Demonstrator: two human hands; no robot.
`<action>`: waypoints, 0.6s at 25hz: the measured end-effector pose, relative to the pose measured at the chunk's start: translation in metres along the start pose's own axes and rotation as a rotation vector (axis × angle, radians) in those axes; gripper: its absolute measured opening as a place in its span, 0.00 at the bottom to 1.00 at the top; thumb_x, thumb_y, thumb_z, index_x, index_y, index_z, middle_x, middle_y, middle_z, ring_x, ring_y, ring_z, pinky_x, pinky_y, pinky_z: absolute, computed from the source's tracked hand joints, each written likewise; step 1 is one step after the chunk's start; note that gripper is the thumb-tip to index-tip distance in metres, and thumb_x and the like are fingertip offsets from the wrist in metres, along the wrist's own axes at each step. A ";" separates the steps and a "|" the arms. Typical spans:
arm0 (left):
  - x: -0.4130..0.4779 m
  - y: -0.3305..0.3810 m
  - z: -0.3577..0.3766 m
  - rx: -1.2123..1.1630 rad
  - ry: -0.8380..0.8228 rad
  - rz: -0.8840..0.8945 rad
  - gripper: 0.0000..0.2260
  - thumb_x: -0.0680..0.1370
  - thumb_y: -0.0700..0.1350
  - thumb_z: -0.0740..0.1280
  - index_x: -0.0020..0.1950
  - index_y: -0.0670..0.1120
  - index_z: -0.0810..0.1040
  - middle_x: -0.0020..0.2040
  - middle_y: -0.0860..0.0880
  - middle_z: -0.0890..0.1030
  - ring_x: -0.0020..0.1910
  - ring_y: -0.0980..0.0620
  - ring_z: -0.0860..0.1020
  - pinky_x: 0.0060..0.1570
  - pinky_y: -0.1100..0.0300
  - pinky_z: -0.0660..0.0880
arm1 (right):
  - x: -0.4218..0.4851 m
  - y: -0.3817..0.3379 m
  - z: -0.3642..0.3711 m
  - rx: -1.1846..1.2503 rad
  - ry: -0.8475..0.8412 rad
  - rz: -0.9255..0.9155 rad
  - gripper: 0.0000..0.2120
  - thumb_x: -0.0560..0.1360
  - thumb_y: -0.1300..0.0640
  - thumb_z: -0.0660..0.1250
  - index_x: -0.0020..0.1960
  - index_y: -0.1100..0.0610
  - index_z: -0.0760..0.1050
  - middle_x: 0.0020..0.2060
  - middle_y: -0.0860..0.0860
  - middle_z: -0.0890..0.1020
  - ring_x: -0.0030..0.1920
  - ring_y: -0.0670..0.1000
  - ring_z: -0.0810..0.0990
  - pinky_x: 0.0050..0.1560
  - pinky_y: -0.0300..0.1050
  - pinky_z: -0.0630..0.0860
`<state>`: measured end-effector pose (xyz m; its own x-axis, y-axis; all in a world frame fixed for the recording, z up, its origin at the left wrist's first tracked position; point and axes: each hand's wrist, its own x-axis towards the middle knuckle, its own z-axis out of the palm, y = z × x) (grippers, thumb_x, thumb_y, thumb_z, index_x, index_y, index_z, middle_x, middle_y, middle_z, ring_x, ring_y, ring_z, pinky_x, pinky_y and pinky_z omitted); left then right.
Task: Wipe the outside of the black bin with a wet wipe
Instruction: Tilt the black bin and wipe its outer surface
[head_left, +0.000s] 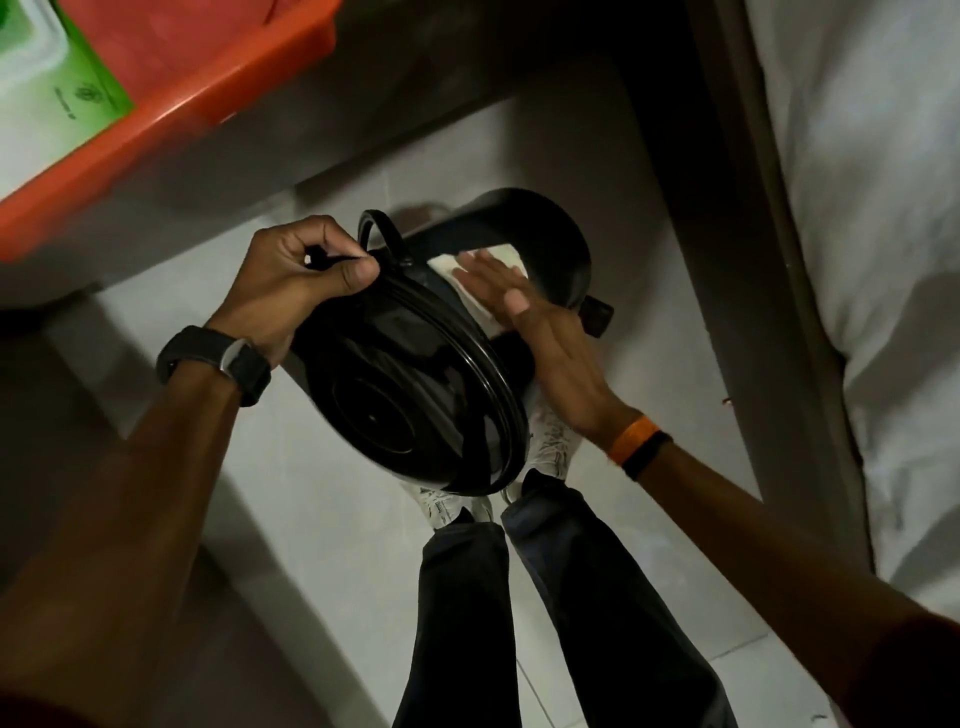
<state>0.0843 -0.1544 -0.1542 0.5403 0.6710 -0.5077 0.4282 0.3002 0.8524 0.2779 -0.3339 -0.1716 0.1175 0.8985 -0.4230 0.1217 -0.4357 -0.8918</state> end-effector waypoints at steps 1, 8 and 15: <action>0.000 -0.001 0.003 0.010 0.033 0.006 0.05 0.73 0.43 0.74 0.41 0.52 0.79 0.39 0.52 0.79 0.42 0.54 0.76 0.50 0.59 0.74 | 0.005 0.000 -0.005 0.003 0.047 0.041 0.22 0.88 0.49 0.48 0.78 0.48 0.69 0.79 0.43 0.68 0.82 0.45 0.62 0.84 0.46 0.57; 0.000 -0.005 0.007 0.016 0.117 0.030 0.06 0.77 0.42 0.70 0.41 0.50 0.77 0.39 0.49 0.75 0.43 0.50 0.73 0.50 0.58 0.72 | 0.063 -0.026 -0.024 -0.085 0.044 0.284 0.27 0.85 0.41 0.49 0.76 0.50 0.72 0.76 0.52 0.75 0.78 0.51 0.70 0.81 0.52 0.61; 0.000 -0.010 0.018 0.154 0.470 0.045 0.05 0.80 0.47 0.65 0.47 0.47 0.75 0.47 0.48 0.76 0.49 0.49 0.74 0.60 0.47 0.74 | 0.041 0.015 -0.057 0.083 0.067 0.343 0.26 0.86 0.42 0.49 0.82 0.46 0.60 0.81 0.48 0.66 0.80 0.49 0.66 0.83 0.57 0.60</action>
<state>0.0931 -0.1699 -0.1653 0.1911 0.9247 -0.3293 0.5333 0.1838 0.8257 0.3406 -0.3068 -0.1934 0.2022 0.6942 -0.6908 -0.0157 -0.7030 -0.7110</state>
